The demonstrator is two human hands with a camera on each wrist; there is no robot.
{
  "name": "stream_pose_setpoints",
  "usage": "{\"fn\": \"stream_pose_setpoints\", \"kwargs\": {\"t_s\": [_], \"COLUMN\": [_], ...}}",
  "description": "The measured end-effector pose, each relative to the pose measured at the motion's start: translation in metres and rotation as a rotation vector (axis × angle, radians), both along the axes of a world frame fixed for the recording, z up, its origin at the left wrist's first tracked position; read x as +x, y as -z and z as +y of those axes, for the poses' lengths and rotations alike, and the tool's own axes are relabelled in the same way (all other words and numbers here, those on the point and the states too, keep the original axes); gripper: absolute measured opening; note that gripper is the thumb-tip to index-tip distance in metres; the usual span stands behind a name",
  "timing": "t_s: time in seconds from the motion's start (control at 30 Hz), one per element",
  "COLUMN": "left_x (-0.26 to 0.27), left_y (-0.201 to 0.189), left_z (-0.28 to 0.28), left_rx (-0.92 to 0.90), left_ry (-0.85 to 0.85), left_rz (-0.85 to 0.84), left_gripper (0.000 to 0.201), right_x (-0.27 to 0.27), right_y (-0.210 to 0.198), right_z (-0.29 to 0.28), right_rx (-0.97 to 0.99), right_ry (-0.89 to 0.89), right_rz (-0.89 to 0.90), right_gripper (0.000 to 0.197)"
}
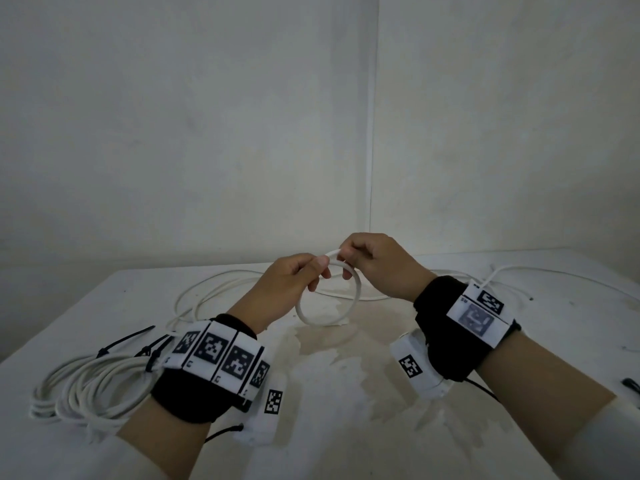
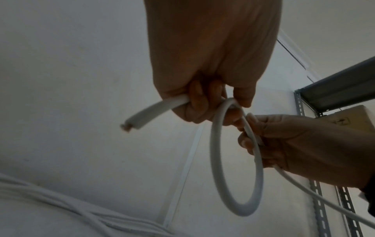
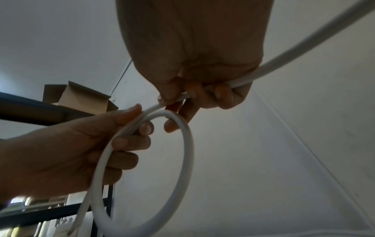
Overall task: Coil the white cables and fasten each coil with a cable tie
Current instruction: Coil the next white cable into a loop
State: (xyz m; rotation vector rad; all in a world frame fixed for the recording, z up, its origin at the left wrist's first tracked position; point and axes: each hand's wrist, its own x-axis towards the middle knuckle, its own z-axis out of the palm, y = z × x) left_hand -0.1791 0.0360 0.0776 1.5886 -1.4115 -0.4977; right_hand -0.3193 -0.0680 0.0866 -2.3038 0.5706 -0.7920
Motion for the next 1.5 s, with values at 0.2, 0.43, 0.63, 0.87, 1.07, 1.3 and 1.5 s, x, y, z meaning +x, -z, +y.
{"fn": "stream_pose_setpoints", "kwargs": {"t_s": [0.2,0.43,0.63,0.87,1.07,1.3,1.5], "left_x": [-0.001,-0.001,-0.004,0.011,0.008,-0.009,-0.009], "left_y": [-0.001,0.0,-0.004,-0.01,-0.004,0.002,0.0], "left_z": [0.001,0.001,0.005,0.019,0.024,0.014,0.01], "left_rx": [-0.043,-0.075,-0.066,0.159,0.051,-0.011,0.017], "left_ry": [-0.041,-0.086,-0.117,-0.06,0.024,-0.03,-0.103], "left_rz": [0.09,0.108,0.091,0.398,0.63,0.628,0.424], "left_gripper": [0.031,0.026,0.025,0.025,0.013,0.014,0.006], "right_x": [-0.004,-0.004,-0.001,-0.005,-0.001,0.001,-0.003], "right_y": [-0.006,-0.003,-0.004,0.008,0.009,0.006,0.013], "right_z": [0.001,0.004,0.008,-0.001,0.004,0.01,0.01], "right_rx": [0.16,0.169,0.105,0.015,0.006,-0.005,0.033], "right_ry": [-0.081,-0.1,-0.021,0.199,0.243,0.237,0.215], "right_rz": [-0.105,-0.101,-0.114,-0.096,-0.127,-0.15,-0.174], "right_gripper": [0.015,0.016,0.017,0.02,0.016,0.017,0.017]}}
